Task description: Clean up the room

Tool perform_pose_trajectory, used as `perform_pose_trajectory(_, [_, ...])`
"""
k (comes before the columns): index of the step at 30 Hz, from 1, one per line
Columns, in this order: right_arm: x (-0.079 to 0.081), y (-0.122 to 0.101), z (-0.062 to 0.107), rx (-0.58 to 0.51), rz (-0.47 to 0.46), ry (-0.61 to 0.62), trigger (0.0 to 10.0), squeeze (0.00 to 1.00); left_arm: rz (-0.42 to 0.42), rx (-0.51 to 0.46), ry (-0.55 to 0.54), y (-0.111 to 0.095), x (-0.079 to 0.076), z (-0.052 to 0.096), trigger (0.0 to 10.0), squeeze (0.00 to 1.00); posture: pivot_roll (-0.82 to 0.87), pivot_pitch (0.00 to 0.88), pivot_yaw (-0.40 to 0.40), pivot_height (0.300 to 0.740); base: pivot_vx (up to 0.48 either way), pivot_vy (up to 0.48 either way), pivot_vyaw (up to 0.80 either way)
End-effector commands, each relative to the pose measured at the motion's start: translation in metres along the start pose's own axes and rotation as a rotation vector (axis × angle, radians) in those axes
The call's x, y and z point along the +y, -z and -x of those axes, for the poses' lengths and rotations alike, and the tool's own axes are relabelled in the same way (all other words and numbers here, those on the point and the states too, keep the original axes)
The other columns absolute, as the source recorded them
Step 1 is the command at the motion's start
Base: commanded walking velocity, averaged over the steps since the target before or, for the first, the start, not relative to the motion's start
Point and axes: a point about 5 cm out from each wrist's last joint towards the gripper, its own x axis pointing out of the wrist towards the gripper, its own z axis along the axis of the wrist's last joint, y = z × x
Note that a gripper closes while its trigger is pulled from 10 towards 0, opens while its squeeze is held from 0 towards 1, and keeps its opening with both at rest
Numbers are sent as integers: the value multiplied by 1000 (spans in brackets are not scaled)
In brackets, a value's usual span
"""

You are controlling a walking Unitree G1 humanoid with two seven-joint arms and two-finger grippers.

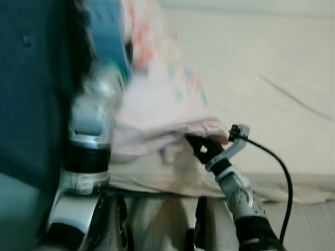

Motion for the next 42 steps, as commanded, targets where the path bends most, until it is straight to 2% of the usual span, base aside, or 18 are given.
perform_pose_trajectory(1, [-1,4,2,14,6,7,10000,0,-174,-147,-68,-13,2,-2,10000,0,75,222,-5,575,0,0,0])
perform_pose_trajectory(3, [-1,4,2,14,6,7,10000,0,-174,-147,-68,-13,2,-2,10000,0,75,222,-5,575,0,0,0])
perform_pose_trajectory(6, [1,2,1,10,12,3,10000,0,-272,-302,-161,-36,4,2,10000,0,68,226,-7,575,0,0,0])
perform_pose_trajectory(11, [1,1,2,7,19,10,10000,0,-246,-445,-196,-70,0,14,10000,0,60,231,-2,575,0,0,0])
perform_pose_trajectory(14, [1,1,4,6,20,13,10000,0,-329,-551,-278,-85,3,19,10000,0,60,231,-2,575,0,0,0])
perform_pose_trajectory(15, [1,1,5,4,22,14,10000,0,-426,-638,-383,-100,7,19,10000,0,62,236,0,575,0,0,0])
perform_pose_trajectory(18, [1,1,5,4,24,15,10000,0,-459,-655,-417,-105,9,16,10000,0,62,236,0,575,0,0,0])
perform_pose_trajectory(21, [3,-2,1,-7,36,8,10000,0,-538,-683,-487,-137,21,0,10000,0,58,229,7,575,0,0,0])
perform_pose_trajectory(27, [4,-3,0,-12,40,6,10000,0,-649,-707,-513,-162,31,-8,10000,0,67,218,13,575,0,0,0])
perform_pose_trajectory(30, [5,-4,-1,-14,43,7,10000,0,-695,-688,-490,-165,31,-12,10000,0,62,219,16,575,0,0,0])
perform_pose_trajectory(32, [5,-4,0,-19,43,9,10000,0,-786,-623,-368,-151,18,-21,10000,0,60,215,21,575,0,0,0])
perform_pose_trajectory(34, [5,-4,1,-21,42,11,10000,0,-820,-605,-333,-145,13,-24,10000,0,60,215,21,575,0,0,0])
perform_pose_trajectory(35, [5,-3,2,-21,43,14,10000,0,-862,-552,-239,-131,4,-30,10000,0,59,221,24,575,0,0,0])
perform_pose_trajectory(37, [5,-3,2,-21,43,14,10000,0,-862,-552,-239,-131,4,-30,10000,0,59,221,24,575,0,0,0])
perform_pose_trajectory(39, [4,-2,4,-19,45,18,10000,0,-871,-458,-42,-100,-17,-36,10000,0,57,225,21,575,0,0,0])
perform_pose_trajectory(40, [4,-2,4,-19,45,18,10000,0,-871,-458,-42,-100,-17,-36,10000,0,57,225,21,575,0,0,0])
perform_pose_trajectory(41, [4,-2,4,-19,45,19,10000,0,-844,-437,-17,-90,-22,-37,10000,1000,54,229,18,575,0,0,0])
perform_pose_trajectory(42, [4,-2,5,-19,45,21,10000,0,-803,-445,-46,-85,-22,-37,10000,1000,54,229,18,575,0,0,0])
